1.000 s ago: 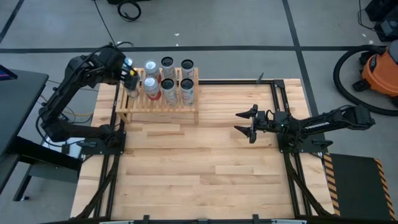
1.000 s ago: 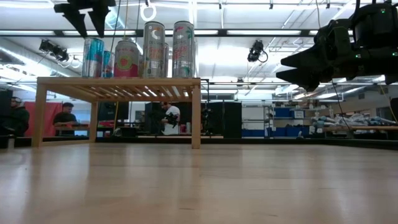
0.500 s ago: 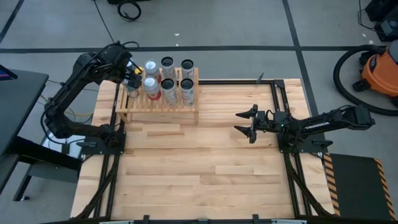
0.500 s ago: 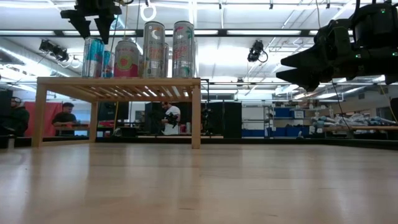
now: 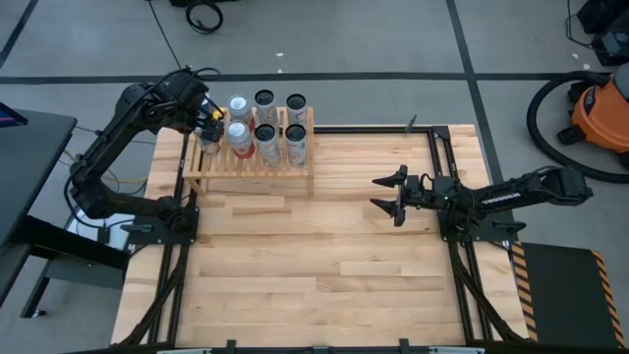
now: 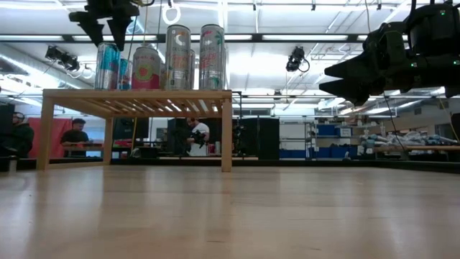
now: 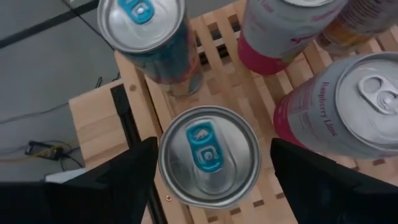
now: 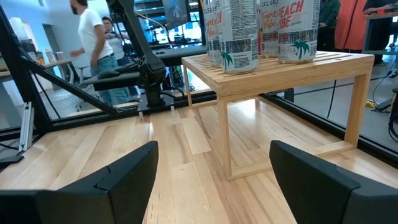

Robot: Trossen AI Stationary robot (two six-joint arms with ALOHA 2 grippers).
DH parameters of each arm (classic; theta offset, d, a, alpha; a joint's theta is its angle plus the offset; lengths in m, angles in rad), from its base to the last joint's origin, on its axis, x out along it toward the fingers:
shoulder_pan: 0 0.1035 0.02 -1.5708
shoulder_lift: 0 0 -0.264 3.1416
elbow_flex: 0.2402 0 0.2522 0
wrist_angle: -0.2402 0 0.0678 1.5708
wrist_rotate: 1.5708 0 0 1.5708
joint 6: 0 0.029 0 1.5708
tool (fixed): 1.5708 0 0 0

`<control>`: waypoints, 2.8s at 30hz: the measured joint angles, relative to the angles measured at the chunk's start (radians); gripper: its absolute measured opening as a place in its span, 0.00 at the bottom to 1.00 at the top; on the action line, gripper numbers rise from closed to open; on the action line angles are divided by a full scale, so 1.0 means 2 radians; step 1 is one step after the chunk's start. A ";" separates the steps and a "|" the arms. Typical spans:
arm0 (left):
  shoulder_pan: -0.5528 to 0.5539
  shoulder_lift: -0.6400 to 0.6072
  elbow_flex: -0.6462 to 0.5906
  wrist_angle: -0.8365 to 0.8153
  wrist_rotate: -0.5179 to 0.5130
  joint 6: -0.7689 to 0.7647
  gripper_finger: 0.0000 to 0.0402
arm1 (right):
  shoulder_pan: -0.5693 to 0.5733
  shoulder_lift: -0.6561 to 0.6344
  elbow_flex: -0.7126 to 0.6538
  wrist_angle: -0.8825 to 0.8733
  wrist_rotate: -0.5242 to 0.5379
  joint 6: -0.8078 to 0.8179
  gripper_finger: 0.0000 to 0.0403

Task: Place canned beverage on shelf
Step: Adjust the blue soda can

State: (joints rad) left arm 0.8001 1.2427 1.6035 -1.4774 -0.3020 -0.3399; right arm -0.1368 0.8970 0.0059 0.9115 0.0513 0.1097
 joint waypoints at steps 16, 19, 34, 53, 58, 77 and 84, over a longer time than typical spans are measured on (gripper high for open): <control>0.000 0.000 0.000 0.001 0.015 0.015 0.73 | 0.000 0.000 0.000 0.000 0.000 0.000 0.79; 0.000 0.000 0.000 -0.006 0.009 0.013 0.67 | 0.000 0.000 0.000 0.000 0.000 0.000 0.79; 0.003 -0.010 0.001 -0.034 0.009 0.060 0.62 | 0.000 0.000 0.000 0.000 0.000 0.000 0.79; 0.003 -0.015 0.001 -0.043 0.054 0.209 0.62 | 0.000 0.000 0.000 0.000 0.000 0.000 0.79; 0.003 -0.015 0.001 -0.044 0.063 0.240 0.63 | 0.000 0.000 0.000 0.000 0.000 0.000 0.79; 0.030 -0.020 0.000 -0.047 0.058 0.318 0.63 | 0.000 0.000 0.000 0.000 0.000 0.000 0.79; 0.051 -0.023 0.000 -0.046 0.073 0.374 0.63 | 0.000 0.000 0.000 0.000 0.000 0.000 0.79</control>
State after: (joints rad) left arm 0.9027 1.1969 1.6028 -1.5689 -0.1552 0.4081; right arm -0.1368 0.8974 0.0062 0.9115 0.0513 0.1101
